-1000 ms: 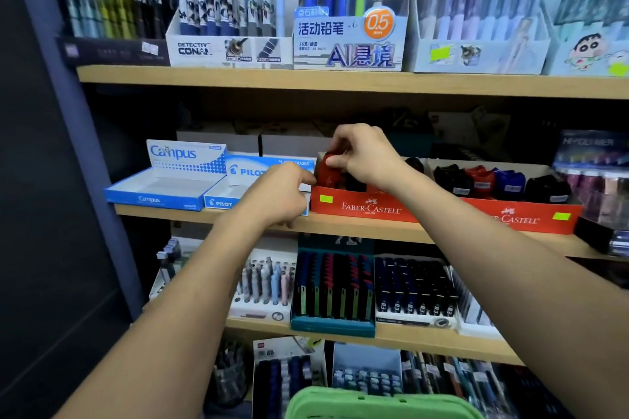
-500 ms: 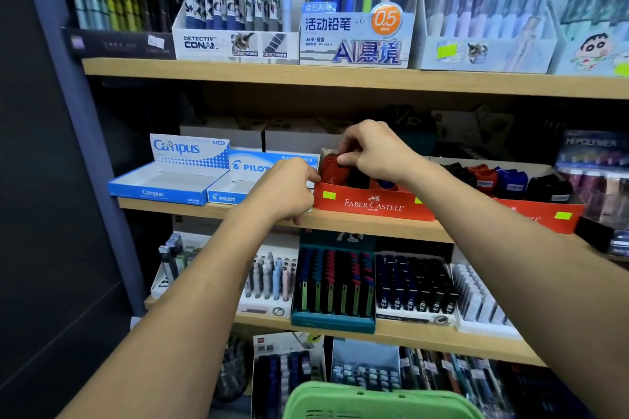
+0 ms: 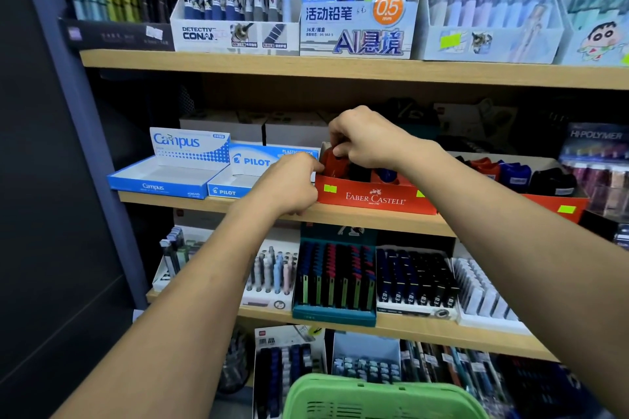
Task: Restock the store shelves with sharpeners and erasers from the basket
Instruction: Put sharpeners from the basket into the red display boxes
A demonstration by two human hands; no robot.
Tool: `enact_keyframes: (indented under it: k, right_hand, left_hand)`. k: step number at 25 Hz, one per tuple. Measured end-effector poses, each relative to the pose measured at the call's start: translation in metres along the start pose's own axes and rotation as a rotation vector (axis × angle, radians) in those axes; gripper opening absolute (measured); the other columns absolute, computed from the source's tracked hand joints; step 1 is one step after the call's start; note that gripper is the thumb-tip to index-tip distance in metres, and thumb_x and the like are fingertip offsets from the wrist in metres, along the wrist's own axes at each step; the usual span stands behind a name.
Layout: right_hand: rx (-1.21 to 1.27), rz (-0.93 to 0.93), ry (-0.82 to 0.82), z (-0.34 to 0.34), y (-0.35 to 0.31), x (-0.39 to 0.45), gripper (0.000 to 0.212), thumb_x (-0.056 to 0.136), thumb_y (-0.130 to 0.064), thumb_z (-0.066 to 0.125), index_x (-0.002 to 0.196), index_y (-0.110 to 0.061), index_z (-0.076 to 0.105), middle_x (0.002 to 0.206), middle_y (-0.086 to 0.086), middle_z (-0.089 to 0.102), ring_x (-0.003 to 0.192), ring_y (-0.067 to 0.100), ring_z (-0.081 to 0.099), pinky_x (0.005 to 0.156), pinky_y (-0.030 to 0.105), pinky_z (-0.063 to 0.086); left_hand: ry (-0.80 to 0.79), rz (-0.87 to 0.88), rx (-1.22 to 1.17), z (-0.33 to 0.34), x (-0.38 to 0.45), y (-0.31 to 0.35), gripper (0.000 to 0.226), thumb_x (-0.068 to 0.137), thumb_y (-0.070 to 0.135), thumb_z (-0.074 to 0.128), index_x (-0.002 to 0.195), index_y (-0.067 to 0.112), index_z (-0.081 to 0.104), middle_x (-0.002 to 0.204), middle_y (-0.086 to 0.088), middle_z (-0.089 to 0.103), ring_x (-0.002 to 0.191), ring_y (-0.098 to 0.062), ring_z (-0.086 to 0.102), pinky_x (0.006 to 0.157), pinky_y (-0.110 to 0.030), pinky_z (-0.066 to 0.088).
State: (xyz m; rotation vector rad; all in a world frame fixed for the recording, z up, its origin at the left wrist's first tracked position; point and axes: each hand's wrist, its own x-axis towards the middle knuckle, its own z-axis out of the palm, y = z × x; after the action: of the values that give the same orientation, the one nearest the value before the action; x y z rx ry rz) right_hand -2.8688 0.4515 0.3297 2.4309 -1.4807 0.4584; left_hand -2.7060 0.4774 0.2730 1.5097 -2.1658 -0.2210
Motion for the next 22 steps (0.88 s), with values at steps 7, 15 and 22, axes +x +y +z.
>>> enact_keyframes:
  k: [7, 15, 22]
  right_hand:
    - [0.158, 0.034, 0.014, 0.008, 0.005, -0.004, 0.007, 0.09, -0.026, 0.071, 0.092, -0.027, 0.065, 0.1, -0.002, 0.065, 0.095, 0.019, 0.061, 0.081, 0.039, 0.054]
    - [0.258, 0.175, -0.001, 0.01, -0.004, -0.013, 0.033, 0.091, 0.002, 0.056, 0.11, -0.016, 0.076, 0.12, 0.001, 0.067, 0.109, 0.019, 0.062, 0.088, 0.032, 0.055]
    - [0.211, 0.203, 0.127, 0.003, -0.002, -0.031, 0.055, 0.082, 0.004, 0.052, 0.129, -0.02, 0.066, 0.128, -0.002, 0.057, 0.116, 0.021, 0.057, 0.097, 0.041, 0.051]
  left_hand:
    - [-0.033, 0.045, 0.077, 0.006, 0.005, -0.002, 0.054, 0.09, 0.003, 0.05, 0.141, 0.017, 0.054, 0.144, 0.004, 0.042, 0.126, -0.022, 0.049, 0.101, -0.042, 0.048]
    - [-0.041, -0.027, 0.0, -0.002, 0.0, 0.002, 0.063, 0.082, -0.008, 0.046, 0.139, 0.017, 0.054, 0.134, -0.01, 0.058, 0.06, -0.023, 0.071, 0.06, -0.039, 0.062]
    - [0.078, -0.004, -0.029, -0.006, -0.018, 0.008, 0.054, 0.086, -0.007, 0.052, 0.135, 0.016, 0.058, 0.139, -0.003, 0.053, 0.099, -0.023, 0.066, 0.081, -0.04, 0.058]
